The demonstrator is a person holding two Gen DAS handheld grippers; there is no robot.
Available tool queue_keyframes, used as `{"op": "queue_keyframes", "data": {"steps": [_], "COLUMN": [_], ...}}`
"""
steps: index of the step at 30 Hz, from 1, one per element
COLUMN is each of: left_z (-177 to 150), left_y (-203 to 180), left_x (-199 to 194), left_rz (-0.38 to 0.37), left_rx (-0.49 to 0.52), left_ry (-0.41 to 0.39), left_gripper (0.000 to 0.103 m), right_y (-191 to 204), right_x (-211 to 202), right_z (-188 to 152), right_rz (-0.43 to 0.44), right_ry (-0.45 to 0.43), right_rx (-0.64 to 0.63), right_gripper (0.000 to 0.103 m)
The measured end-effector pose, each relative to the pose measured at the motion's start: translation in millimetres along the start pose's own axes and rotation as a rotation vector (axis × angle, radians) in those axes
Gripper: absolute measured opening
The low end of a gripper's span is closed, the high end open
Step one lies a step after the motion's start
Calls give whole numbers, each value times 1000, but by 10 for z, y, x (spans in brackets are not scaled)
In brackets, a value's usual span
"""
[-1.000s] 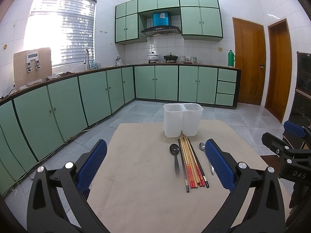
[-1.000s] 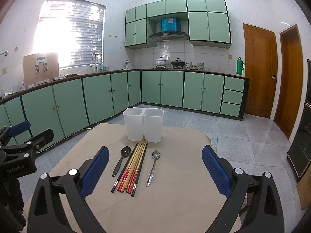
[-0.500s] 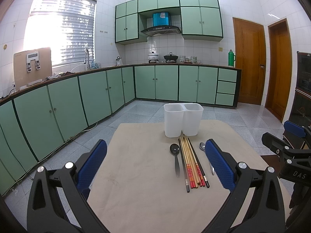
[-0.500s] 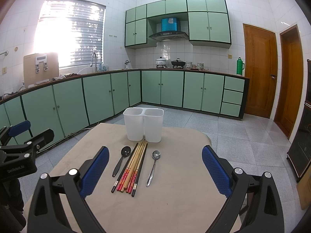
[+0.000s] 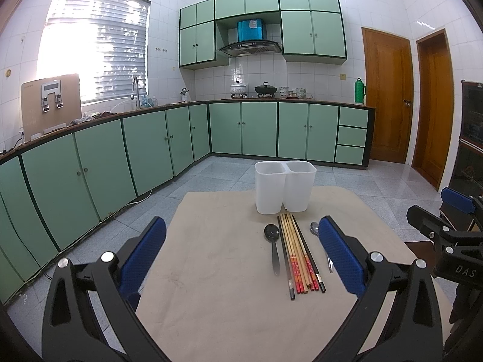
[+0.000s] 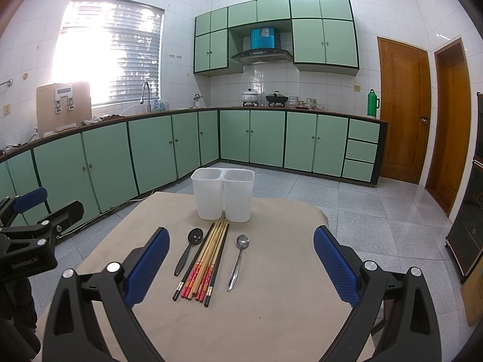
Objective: Organize utensils
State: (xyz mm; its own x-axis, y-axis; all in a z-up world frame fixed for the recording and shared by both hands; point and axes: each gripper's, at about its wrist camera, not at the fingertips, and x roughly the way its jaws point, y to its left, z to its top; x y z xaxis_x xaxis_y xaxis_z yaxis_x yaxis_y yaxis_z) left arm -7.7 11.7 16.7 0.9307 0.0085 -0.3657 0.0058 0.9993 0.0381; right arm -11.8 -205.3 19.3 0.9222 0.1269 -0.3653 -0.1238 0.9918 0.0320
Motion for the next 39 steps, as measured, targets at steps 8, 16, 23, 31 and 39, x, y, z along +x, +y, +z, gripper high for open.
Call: {"op": "queue_keyframes", "data": {"steps": [8, 16, 23, 31, 39], "left_z": [14, 61, 43, 61, -30], "left_y": [14, 46, 12, 44, 101], "left_x": [-15, -39, 151, 757, 1646], "left_rz": [0, 2, 6, 24, 53], "left_rx": [0, -3, 0, 25, 48], "left_ry": [-1, 6, 23, 77, 185], "left_gripper": [98, 98, 98, 98, 98], "right_y": [41, 38, 25, -78, -252], "right_x": [-9, -4, 172, 764, 1846], "right_z": [28, 28, 51, 70, -113], "right_rz": [-1, -1, -4, -13, 16], "right_ry": [0, 1, 25, 98, 289], "right_rx": [0, 1, -5, -32, 23], "right_gripper": [94, 94, 94, 94, 92]}}
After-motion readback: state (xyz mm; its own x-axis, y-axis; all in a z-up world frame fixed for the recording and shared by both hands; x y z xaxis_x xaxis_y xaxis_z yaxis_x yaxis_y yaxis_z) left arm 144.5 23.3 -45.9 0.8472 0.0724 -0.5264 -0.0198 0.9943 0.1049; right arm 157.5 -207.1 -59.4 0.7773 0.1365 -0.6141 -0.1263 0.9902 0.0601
